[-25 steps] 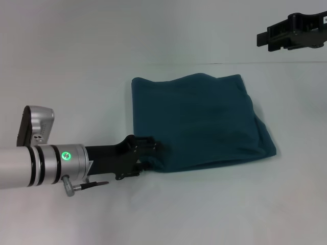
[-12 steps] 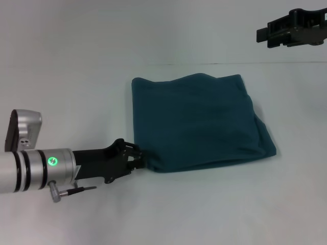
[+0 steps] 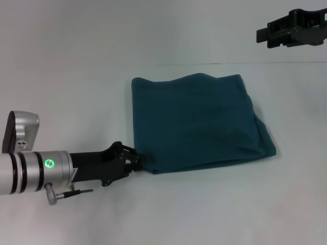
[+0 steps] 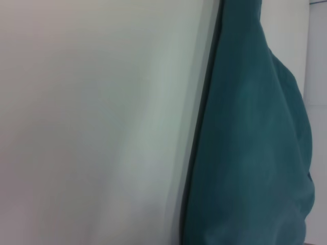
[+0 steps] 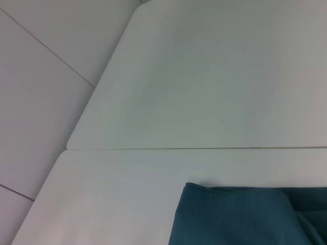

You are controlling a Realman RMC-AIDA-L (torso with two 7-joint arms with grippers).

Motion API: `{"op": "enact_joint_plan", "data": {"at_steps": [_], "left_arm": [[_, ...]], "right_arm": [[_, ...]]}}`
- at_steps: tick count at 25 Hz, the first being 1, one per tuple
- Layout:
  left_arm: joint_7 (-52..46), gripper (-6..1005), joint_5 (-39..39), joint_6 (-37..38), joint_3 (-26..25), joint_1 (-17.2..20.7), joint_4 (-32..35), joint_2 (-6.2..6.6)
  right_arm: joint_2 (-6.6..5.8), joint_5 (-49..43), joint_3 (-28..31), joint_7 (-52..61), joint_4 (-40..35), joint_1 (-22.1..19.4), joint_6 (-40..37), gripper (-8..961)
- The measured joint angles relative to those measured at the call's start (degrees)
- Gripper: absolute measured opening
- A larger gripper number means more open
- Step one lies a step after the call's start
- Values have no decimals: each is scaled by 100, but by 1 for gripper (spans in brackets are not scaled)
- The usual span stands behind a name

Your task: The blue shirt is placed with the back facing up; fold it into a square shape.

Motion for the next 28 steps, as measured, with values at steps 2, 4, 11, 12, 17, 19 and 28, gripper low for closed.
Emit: {"op": "enact_joint_plan", "data": {"at_steps": [2,4,11,12,17,19,28], "left_arm": [[-3,116,8,4,17,11,-7,1],[-6,170,12,4,17,27,-28,2],[-11,441,57,-51,21,58,-47,-3],[-11,472,65,-58,20,58,-48,-5],[-10,626,61,-202,13,-5,-140,-32],[-10,650,59,-281,13,-73,-200,-40],[-62,686,81,-576,186,-276,-351,-33]], "right_arm": [[0,0,0,2,0,0,-5,417],[3,0,0,3,0,0,-9,417],[17,0,0,6,1,0,-13,417],[20,0,0,9,4,0,-14,417],[27,-1,0,13,9,1,-16,418],[27,-1,1,13,9,3,-16,419],[36,5,42,21,9,3,-45,418]]}}
